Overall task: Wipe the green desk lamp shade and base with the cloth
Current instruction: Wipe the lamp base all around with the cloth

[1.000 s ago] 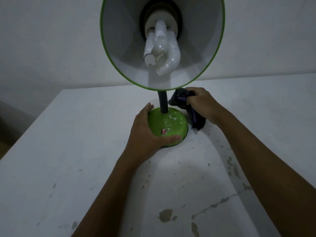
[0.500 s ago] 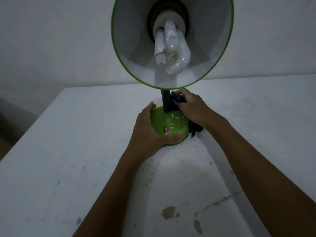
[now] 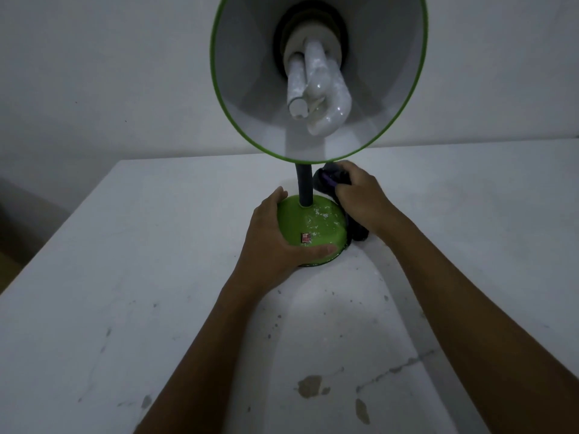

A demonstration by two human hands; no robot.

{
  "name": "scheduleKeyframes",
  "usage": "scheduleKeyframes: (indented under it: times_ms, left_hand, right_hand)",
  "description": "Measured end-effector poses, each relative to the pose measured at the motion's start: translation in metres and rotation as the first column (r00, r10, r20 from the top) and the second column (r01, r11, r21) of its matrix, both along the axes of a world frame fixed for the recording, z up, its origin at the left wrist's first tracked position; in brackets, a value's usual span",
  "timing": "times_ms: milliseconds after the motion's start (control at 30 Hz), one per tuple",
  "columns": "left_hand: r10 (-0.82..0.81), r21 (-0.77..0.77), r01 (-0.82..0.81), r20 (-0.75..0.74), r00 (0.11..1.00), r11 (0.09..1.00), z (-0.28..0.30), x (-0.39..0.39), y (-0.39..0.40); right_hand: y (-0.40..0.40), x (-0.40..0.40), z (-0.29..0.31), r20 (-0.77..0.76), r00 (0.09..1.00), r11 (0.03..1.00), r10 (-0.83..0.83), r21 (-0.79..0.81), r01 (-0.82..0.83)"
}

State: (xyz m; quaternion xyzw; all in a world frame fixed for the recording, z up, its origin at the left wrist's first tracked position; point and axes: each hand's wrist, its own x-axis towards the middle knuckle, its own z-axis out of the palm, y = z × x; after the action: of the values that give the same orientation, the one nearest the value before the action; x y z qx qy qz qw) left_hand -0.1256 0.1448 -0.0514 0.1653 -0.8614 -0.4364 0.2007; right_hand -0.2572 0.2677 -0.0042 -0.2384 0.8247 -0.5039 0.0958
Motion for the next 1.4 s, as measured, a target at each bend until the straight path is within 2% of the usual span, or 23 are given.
scheduleKeyframes:
  times_ms: [167, 400, 633, 800, 900, 1033, 1133, 1267, 1333, 1400]
  left_hand:
    - [-0.004, 0.003, 0.004, 0.001, 1.0, 1.0, 0.0, -0.001, 0.0]
    - [-0.018, -0.002, 0.018, 0.0, 1.0, 1.0, 0.0, -0.001, 0.0]
    - [-0.129, 0.025, 0.128, 0.071, 0.989, 0.991, 0.0, 0.006, -0.016]
    - [-0.134, 0.023, 0.133, 0.059, 0.989, 0.991, 0.0, 0.005, -0.018]
    - [-0.137, 0.027, 0.136, 0.05, 0.989, 0.99, 0.0, 0.006, -0.018]
    - [-0.138, 0.04, 0.136, 0.049, 0.989, 0.99, 0.001, 0.006, -0.019]
    - [-0.141, 0.044, 0.139, 0.053, 0.989, 0.989, 0.002, 0.006, -0.018]
    - [-0.147, 0.049, 0.145, 0.056, 0.988, 0.988, 0.002, 0.005, -0.019]
    - [-0.147, 0.049, 0.144, 0.058, 0.987, 0.988, 0.002, 0.005, -0.019]
    - [-0.148, 0.05, 0.145, 0.06, 0.987, 0.988, 0.003, 0.005, -0.019]
  right_hand:
    - [-0.004, 0.009, -0.015, -0.151, 0.986, 0.987, 0.073, 0.154, -0.049]
    - [0.009, 0.022, -0.021, -0.23, 0.97, 0.981, 0.078, 0.191, -0.033]
    - [0.008, 0.053, -0.019, -0.318, 0.948, 0.964, 0.014, 0.255, 0.071]
    - [0.012, 0.061, -0.02, -0.282, 0.959, 0.977, 0.028, 0.213, 0.035]
    - [0.021, 0.056, -0.019, -0.221, 0.975, 0.996, 0.024, 0.093, -0.003]
    - [0.032, 0.051, -0.02, -0.147, 0.987, 0.996, -0.061, -0.08, 0.049]
    - [0.032, 0.05, -0.019, -0.147, 0.988, 0.998, -0.039, -0.051, 0.031]
    - [0.032, 0.055, -0.017, -0.266, 0.964, 0.998, 0.012, 0.062, 0.004]
    - [0.041, 0.056, -0.015, -0.217, 0.975, 0.997, 0.046, 0.071, -0.031]
    - [0.052, 0.054, -0.012, -0.097, 0.995, 1.0, 0.018, -0.019, -0.02]
